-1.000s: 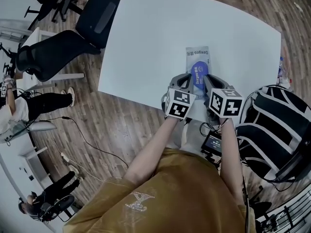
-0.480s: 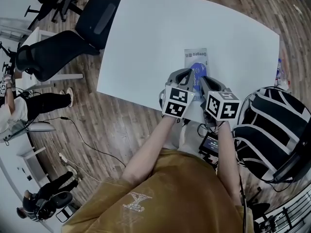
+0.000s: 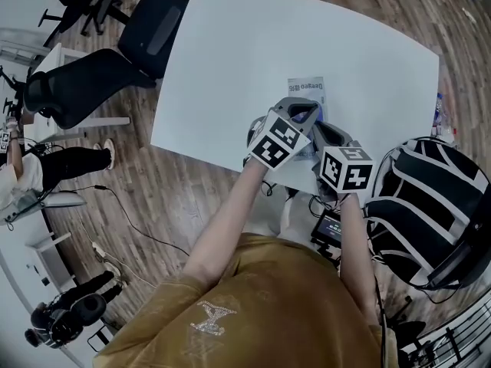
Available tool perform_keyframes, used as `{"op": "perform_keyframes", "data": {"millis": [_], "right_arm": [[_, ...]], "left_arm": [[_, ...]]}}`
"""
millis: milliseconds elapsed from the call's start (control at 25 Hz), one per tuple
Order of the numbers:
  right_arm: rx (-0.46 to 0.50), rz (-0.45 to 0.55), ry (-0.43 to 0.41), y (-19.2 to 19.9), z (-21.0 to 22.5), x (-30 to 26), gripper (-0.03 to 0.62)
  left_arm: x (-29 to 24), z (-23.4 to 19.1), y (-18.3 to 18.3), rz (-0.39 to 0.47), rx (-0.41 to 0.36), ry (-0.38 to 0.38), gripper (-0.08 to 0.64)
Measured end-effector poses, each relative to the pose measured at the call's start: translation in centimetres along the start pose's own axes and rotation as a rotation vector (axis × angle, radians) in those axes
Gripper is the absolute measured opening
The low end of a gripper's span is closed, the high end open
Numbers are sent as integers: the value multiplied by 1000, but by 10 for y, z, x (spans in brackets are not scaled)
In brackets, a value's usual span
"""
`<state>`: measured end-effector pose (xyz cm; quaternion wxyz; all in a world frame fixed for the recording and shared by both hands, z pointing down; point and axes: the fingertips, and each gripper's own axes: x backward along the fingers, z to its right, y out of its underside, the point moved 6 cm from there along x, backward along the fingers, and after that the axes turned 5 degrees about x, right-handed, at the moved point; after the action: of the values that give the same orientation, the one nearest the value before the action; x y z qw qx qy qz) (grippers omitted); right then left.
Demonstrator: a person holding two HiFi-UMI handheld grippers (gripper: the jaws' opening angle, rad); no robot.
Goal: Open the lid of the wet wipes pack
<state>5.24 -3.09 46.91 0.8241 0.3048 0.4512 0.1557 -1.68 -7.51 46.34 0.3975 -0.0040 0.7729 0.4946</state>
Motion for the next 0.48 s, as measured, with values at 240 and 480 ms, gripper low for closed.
{"op": "perform_keyframes", "data": {"millis": [240,480], "right_arm": [[174,1,-6,-2,-14,-1,46],[194,4,-20,-2,-22,-3,46]], "left_arm": [[3,-18,-20,-12,3,178,0],[0,-19,-11,-75,-13,235,0]]}}
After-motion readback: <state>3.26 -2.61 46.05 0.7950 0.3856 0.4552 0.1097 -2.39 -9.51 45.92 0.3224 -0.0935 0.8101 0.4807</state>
